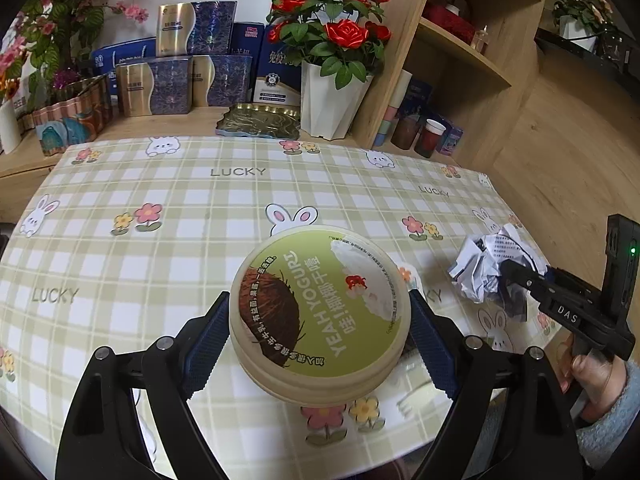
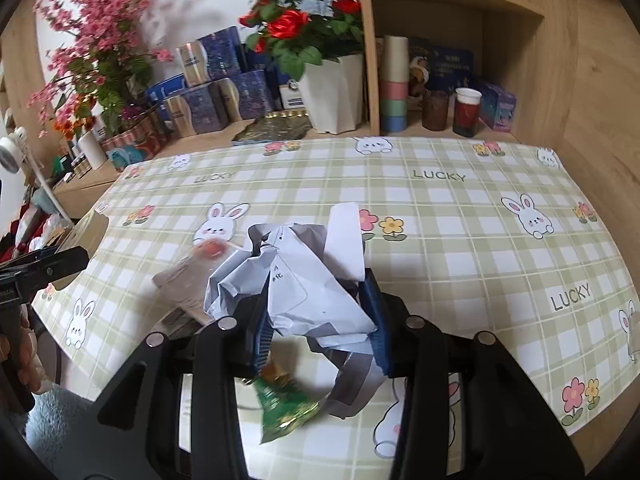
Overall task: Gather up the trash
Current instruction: 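Carry the white paper over the bin with the right tool while the left tool carries the tub, then open the right tool to drop the white paper into the bin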
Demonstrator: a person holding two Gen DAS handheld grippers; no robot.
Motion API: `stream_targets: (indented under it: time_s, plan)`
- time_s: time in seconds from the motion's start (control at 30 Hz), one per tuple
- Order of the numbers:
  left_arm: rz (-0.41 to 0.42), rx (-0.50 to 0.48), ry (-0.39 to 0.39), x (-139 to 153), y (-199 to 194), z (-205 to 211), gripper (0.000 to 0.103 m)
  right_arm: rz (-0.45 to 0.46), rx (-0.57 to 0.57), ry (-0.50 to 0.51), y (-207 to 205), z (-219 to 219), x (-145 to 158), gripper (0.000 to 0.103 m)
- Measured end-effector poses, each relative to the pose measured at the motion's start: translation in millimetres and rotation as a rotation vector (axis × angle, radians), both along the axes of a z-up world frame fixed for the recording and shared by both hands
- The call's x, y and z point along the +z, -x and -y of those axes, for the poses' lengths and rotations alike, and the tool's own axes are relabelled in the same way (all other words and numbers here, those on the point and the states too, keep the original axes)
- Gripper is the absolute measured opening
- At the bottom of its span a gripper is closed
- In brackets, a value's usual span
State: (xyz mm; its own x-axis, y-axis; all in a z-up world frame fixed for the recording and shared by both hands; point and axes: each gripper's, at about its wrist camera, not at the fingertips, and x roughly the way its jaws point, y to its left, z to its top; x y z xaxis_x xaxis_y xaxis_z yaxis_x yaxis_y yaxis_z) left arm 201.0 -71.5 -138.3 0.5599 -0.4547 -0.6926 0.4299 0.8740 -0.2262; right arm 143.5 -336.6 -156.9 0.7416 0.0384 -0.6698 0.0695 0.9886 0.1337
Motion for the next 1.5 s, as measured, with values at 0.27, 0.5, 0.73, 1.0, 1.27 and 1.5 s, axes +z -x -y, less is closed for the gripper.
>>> stream_targets:
  time_s: [0.27,0.5,0.73,1.0,1.27,1.5]
  plan:
    - [0.016,0.004,0.001,7.5,37.7,-26.3,0.083,0.015,0.036,-0.008,25.7,-24.7,9.7,0.042]
    - [0.037,0.007,-0.005,14.1,73.9,-44.9,0.083,0.021,0.075,-0.024,53.6,-46.3,11.5,0.042]
    - [0.056,0.018,-0.002,20.0,108.3,-63.0,0.083,0.014,0.124,-0.036,85.7,-68.4,7.0,0.042]
    - [0.073,0.052,0.002,24.2,149.7,-84.9,0.083,0.005,0.211,-0.038,116.3,-100.1,-0.6,0.042]
    - [0.066,0.079,0.003,12.9,167.9,-97.9,0.084,-0.070,0.348,-0.019,134.5,-136.0,-34.7,0.042]
    - [0.013,0.106,0.020,-10.2,163.4,-104.2,0.084,-0.207,0.424,-0.025,134.6,-157.4,-85.7,0.042]
